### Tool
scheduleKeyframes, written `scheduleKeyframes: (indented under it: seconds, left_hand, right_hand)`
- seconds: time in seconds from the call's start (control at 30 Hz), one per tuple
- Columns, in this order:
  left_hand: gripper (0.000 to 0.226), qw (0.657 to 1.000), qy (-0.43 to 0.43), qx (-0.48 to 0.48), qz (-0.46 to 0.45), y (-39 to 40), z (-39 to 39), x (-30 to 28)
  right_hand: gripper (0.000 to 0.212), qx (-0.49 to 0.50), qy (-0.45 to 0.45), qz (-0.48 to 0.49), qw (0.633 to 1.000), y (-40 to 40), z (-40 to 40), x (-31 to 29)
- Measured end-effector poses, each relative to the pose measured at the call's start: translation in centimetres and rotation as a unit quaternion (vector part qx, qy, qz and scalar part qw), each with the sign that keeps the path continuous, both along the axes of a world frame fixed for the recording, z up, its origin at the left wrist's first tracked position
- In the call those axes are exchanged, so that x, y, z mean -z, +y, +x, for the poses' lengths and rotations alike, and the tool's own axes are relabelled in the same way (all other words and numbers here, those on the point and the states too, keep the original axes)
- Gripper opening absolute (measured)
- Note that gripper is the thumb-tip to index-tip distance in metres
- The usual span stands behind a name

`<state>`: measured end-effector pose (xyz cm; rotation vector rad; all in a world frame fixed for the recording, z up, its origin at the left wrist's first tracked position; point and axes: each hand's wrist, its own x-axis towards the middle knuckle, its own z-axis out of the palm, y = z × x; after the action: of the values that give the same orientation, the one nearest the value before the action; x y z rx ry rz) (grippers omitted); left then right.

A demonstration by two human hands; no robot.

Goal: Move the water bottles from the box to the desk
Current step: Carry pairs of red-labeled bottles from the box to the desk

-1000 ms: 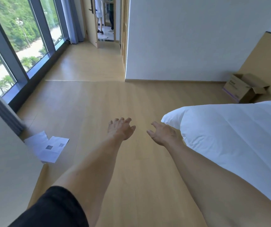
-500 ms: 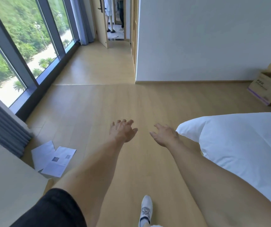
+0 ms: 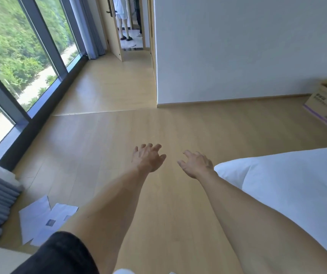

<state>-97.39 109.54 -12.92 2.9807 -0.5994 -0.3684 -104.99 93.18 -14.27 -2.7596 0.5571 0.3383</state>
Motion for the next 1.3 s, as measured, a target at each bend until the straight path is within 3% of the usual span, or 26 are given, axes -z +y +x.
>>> scheduleKeyframes:
  seconds: [0.37,0.7,1.0,1.3]
  left_hand:
    - [0.055,0.996,-0.001,0.088,-0.002,-11.3,11.6,2.2]
    - [0.056,0.984,0.001,0.173,-0.04,-19.6,28.5,1.4]
    - [0.055,0.98,0.014,0.195,-0.034,-23.6,40.0,1.0]
    - [0.055,0.974,-0.006,0.228,-0.007,-32.9,47.9,2.0]
  right_hand:
    - [0.052,0.092,0.006,0.0,0.996,-9.3,7.7,0.2]
    - [0.052,0.19,0.009,-0.011,0.982,-15.5,22.0,-1.4]
    - [0.055,0.219,-0.01,-0.019,0.976,-19.3,32.4,-2.3]
    - [0.05,0.241,-0.012,-0.014,0.97,-28.2,40.2,0.4]
